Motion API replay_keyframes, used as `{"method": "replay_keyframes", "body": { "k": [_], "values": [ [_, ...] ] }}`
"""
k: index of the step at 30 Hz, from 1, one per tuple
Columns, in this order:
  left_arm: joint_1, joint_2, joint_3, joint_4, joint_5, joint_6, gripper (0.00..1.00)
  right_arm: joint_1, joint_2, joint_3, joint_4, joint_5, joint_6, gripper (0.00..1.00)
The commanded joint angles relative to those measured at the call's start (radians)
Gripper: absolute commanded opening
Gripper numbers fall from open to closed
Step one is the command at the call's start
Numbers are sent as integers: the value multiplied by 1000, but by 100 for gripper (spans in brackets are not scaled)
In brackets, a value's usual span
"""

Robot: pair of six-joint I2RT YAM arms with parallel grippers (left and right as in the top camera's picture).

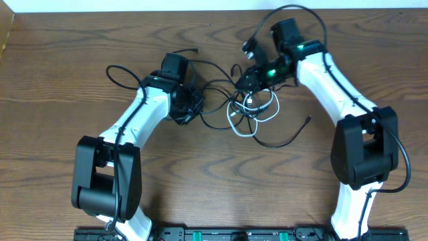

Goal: Untangle cables
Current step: 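Pull the grippers apart, stretching black cables left and right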

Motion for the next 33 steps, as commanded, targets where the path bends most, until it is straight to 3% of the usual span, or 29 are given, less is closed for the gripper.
{"method": "replay_keyframes", "body": {
  "k": [1,6,14,22,33],
  "values": [
    [52,-10,-2,-36,137,206,7,-50,-13,2,6,-155,-10,1],
    [161,-10,-2,-75,206,274,7,-149,-13,2,5,-371,-62,1],
    [358,-11,-2,-215,225,377,7,-322,-13,2,-93,-369,-119,1],
    [539,-11,-2,-229,493,491,7,-427,-13,2,-129,-81,-57,1],
    [721,-11,-2,-230,627,517,7,-461,-13,1,-143,396,89,1]
  ]
}}
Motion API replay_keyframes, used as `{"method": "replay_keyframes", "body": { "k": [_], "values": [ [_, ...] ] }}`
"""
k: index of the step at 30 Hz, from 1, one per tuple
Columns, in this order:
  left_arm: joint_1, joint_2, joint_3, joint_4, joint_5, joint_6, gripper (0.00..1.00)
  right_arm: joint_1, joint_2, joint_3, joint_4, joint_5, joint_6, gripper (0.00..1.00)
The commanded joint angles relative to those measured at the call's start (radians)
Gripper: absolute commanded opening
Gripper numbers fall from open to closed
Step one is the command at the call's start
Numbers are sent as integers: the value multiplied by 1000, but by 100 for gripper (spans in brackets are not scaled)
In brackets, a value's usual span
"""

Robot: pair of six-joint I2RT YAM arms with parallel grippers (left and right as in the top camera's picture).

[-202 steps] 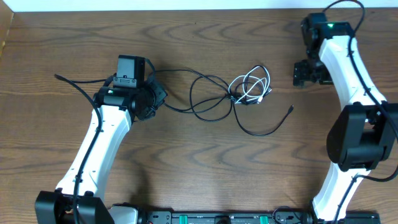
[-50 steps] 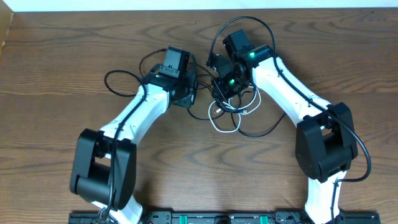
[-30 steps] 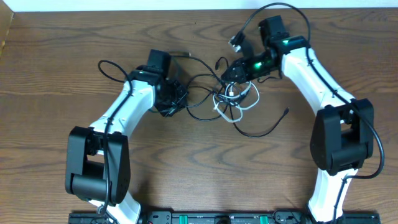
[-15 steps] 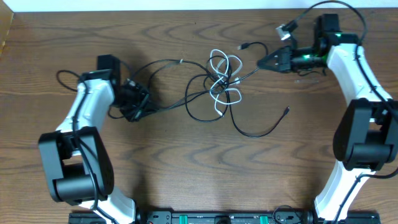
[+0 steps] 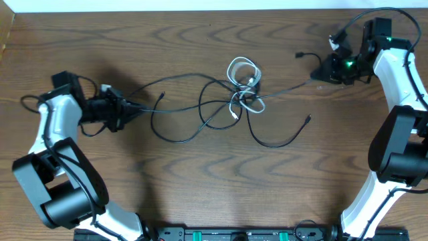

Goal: Untangle cables
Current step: 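Pull the grippers apart, stretching black cables left and right, then bring both grippers back to the bundle center and grasp cables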

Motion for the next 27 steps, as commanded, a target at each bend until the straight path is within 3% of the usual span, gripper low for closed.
{"method": "replay_keyframes", "body": {
  "k": [1,8,10,13,15,18,27],
  "values": [
    [44,-11,-2,-6,48,31,7,-12,-13,1,-1,196,68,1],
    [5,-11,-2,-22,-63,30,8,14,-13,1,-16,77,65,1],
    [-31,-11,-2,-28,-118,30,16,32,-13,1,-25,24,35,9],
    [-82,-11,-2,-32,-184,30,40,58,-13,1,-48,2,-1,26],
    [-120,-11,-2,-31,-225,29,49,76,-13,1,-65,5,-23,35],
    [-171,-11,-1,-31,-271,29,56,105,-13,1,-88,12,-27,48],
    [-261,-11,91,-74,-317,29,68,205,-13,1,-79,13,-108,55]
  ]
}}
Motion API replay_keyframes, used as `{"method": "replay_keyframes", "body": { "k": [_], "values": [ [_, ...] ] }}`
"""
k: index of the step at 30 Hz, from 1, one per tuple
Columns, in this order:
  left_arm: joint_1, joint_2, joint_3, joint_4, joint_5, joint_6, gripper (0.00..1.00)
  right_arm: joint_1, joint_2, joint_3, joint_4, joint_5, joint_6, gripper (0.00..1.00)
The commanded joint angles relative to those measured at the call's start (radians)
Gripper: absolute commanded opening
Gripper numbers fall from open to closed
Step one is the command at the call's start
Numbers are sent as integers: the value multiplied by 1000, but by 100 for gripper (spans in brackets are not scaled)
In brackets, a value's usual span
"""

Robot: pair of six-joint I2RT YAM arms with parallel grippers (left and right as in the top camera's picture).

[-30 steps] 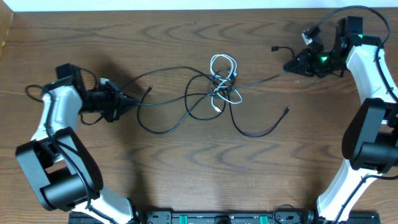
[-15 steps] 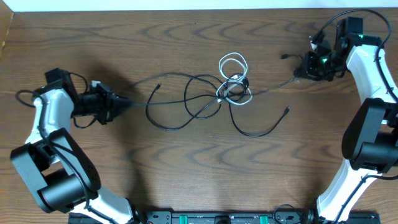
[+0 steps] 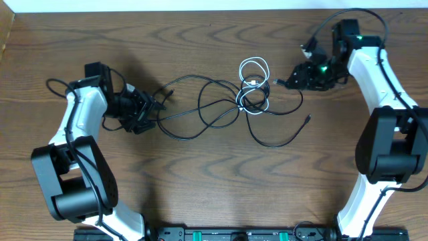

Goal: Untangle cables
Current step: 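Bring both grippers back to the bundle center and grasp cables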

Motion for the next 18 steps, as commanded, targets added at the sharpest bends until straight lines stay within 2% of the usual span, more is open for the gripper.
{"method": "replay_keyframes", "body": {
  "k": [1,6,18],
  "values": [
    [-51,-11,98,-46,-103,3,72,57,-13,1,4,-6,-62,56],
    [-115,-11,249,-152,-315,-34,84,122,-12,1,18,54,-63,56],
    [-274,-11,293,-145,-323,-172,85,249,23,-2,132,208,-118,58]
  ]
}}
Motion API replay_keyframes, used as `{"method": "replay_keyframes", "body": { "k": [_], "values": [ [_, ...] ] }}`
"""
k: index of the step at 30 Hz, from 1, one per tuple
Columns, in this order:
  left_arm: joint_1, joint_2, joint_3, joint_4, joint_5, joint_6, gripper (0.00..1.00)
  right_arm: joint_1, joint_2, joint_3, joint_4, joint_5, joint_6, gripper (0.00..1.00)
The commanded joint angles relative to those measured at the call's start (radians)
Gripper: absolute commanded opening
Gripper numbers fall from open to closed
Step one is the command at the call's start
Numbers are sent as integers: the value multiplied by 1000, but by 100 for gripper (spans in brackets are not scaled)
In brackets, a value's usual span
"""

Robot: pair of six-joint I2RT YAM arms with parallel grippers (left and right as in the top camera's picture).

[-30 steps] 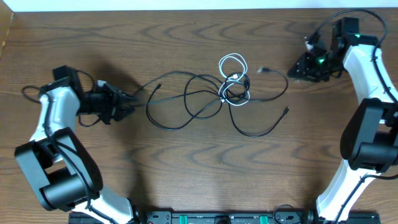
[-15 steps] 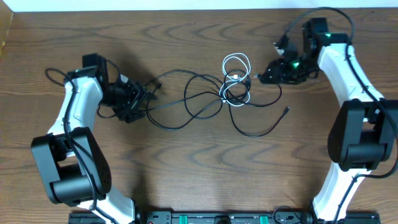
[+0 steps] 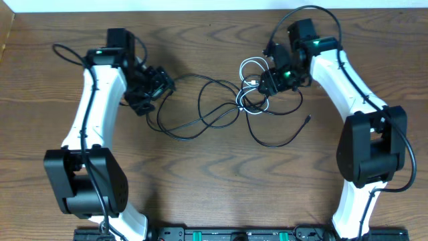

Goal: Untangle cables
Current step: 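Bring both grippers back to the bundle center and grasp cables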

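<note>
A black cable (image 3: pixel 200 115) loops across the table's middle and knots with a white coiled cable (image 3: pixel 252 65) at the centre right. Its free tail ends in a plug (image 3: pixel 307 119). My left gripper (image 3: pixel 157 84) sits at the cable's left end and looks shut on it. My right gripper (image 3: pixel 266 80) hovers right at the tangle, beside the white coils, and seems shut on the black cable's other end, which curves under it. The fingers themselves are small and dark in the overhead view.
The wooden table (image 3: pixel 214 174) carries only the cables. The left arm's own wire (image 3: pixel 67 50) arcs behind it and the right arm's wire (image 3: pixel 307 10) arcs near the far edge. A white wall strip runs along the back.
Both grippers have moved inward and toward the far edge. The left is higher and further right; the right is now at the white coils. The black cable lies slacker.
Both grippers were together at the bunched tangle in the middle. Then they stood far apart with the black cable stretched between them and the loops spread out. After that they came closer, and now they are nearer still, with the cable slack.
</note>
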Motion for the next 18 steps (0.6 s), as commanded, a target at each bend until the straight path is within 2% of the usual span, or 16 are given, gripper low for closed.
{"method": "replay_keyframes", "body": {
  "k": [1,4,10,12,15,18],
  "values": [
    [-73,-10,3,8,-24,-55,85,29,31,-2,23,44,-45,58],
    [-134,-10,-14,46,-24,-96,84,41,61,-2,48,43,-47,56],
    [-230,-9,-41,115,-24,-176,71,60,108,-2,92,44,-134,50],
    [-259,-8,-43,139,-34,-178,70,63,116,-2,104,44,-156,48],
    [-296,-4,-47,153,-119,-220,70,63,124,-2,130,45,-158,48],
    [-326,4,-47,156,-130,-241,69,63,128,-2,139,47,-166,48]
  ]
}}
